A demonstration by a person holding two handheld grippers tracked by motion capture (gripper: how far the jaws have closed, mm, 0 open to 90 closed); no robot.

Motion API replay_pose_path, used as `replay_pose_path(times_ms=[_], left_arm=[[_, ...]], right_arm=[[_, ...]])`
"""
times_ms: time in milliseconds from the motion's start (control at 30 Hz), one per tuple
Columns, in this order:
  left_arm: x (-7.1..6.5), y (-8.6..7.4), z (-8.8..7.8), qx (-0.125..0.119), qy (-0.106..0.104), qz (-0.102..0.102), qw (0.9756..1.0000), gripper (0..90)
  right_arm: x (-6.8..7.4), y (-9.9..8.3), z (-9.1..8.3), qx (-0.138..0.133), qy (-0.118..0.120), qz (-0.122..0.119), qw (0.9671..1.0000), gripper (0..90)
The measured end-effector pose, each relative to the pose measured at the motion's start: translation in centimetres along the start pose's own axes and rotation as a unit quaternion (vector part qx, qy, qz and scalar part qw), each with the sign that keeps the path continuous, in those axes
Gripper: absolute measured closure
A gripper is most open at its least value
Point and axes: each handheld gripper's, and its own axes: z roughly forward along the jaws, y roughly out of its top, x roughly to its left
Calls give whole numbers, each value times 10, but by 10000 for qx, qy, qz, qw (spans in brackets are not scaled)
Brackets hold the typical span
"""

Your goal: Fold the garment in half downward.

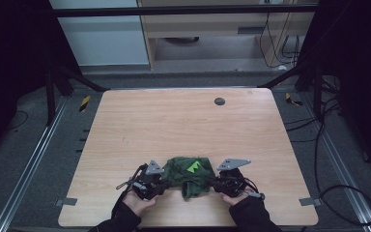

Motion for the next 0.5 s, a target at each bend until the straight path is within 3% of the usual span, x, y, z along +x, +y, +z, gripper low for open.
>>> replay_pose_path(times_ms=[233, 500], left_arm=[[6, 4, -22, -329, 108, -108, 9993, 758], [18, 14, -33, -596, 294, -293, 9974, 749]], right_arm=[[-1, 7, -13, -265, -61, 25, 9996, 804], [-11, 17, -25, -537, -261, 60, 9982, 807]])
